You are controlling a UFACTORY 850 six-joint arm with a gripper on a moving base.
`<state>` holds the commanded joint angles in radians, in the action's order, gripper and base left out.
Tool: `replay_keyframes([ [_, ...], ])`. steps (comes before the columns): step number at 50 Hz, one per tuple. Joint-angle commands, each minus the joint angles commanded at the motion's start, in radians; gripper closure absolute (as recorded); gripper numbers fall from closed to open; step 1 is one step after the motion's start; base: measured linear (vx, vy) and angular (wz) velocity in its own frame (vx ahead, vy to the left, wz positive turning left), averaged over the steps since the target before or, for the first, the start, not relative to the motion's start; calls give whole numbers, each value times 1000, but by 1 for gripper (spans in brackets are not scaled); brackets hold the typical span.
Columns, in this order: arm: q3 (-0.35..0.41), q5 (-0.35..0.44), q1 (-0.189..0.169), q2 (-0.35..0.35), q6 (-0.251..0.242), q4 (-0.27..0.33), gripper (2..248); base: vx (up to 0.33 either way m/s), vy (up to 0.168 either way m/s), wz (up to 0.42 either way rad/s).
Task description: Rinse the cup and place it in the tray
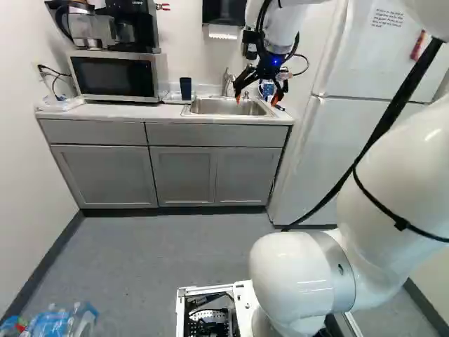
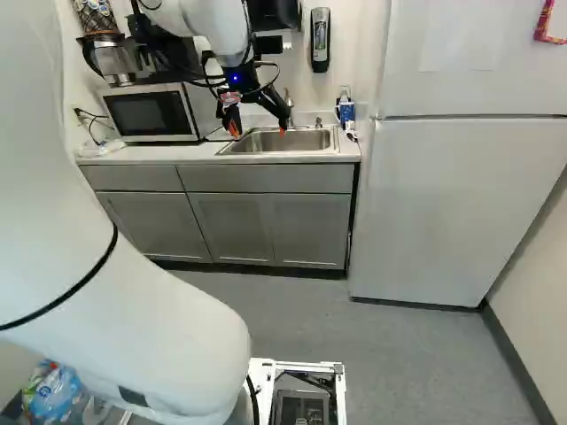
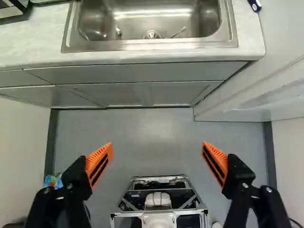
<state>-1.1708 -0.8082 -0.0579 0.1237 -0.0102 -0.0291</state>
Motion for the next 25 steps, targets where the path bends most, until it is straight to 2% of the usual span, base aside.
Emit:
replay_keyframes([
  [25,0,0,0,0,0,0,3,0,0,0],
])
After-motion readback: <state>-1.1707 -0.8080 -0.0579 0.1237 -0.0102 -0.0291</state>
